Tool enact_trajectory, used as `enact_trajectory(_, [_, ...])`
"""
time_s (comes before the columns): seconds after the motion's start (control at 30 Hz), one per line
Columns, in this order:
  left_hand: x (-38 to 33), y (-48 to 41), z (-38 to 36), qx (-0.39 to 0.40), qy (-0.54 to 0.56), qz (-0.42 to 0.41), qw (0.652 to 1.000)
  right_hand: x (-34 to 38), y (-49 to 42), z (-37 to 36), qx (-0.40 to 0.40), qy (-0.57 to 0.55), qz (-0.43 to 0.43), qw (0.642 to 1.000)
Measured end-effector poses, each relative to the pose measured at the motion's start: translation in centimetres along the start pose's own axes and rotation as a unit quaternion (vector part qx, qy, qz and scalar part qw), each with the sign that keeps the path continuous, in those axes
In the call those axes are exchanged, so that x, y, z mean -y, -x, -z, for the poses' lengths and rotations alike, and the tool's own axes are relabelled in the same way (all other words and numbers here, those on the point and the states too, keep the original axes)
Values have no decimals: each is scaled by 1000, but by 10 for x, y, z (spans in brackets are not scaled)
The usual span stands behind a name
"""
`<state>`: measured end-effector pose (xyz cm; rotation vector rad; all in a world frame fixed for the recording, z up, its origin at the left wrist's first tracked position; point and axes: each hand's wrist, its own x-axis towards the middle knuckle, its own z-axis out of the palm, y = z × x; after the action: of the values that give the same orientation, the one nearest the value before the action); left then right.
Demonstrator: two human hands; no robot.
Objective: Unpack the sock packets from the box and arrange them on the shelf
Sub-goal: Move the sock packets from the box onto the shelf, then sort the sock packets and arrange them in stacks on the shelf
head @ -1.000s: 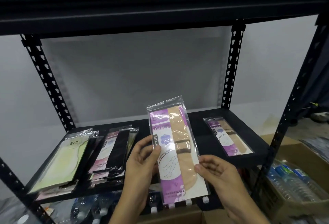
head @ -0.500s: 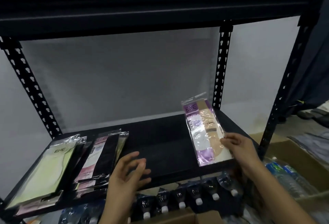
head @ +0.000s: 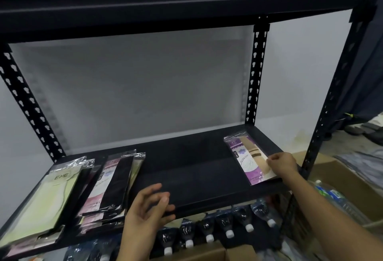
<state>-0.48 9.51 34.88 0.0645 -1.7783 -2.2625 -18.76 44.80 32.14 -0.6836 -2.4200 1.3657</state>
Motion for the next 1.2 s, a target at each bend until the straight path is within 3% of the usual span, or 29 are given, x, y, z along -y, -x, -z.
enact_trajectory(0.53, [4,4,-9,1,-35,13,999,0,19,-1,-12,41,86,995])
enact_trajectory(0.97, [-7,13,-9,2,-53,-12,999,45,116,-4,20,-65,196,978])
enact_trajectory(1.2, [-16,16,9,-23,-87,-36,995,78,200,-26,104,-140,271,947])
